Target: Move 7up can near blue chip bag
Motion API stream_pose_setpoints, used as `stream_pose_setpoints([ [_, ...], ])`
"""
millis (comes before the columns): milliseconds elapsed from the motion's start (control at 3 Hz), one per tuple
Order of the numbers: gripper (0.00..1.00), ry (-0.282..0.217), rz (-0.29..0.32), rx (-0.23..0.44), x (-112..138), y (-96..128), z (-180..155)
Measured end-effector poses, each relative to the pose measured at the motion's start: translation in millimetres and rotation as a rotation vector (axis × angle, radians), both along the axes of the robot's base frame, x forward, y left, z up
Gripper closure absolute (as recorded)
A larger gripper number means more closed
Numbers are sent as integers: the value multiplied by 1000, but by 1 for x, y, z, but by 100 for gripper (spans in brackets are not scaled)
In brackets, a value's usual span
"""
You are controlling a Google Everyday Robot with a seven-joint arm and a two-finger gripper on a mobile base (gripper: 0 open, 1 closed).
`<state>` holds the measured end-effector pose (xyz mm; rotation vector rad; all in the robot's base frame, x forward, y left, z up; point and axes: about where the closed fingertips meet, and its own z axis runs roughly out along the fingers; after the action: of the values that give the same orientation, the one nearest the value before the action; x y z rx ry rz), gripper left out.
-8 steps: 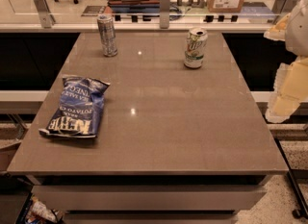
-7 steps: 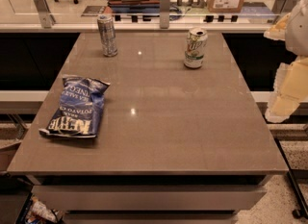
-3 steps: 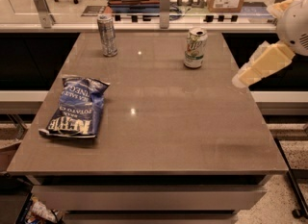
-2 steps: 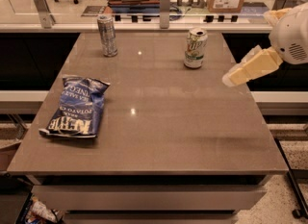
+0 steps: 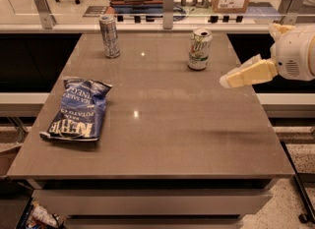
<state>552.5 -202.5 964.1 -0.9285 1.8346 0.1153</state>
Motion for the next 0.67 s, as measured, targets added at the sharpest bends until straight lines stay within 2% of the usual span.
stream_pose_setpoints([
  [667, 0, -10, 1, 9, 0, 2, 5],
])
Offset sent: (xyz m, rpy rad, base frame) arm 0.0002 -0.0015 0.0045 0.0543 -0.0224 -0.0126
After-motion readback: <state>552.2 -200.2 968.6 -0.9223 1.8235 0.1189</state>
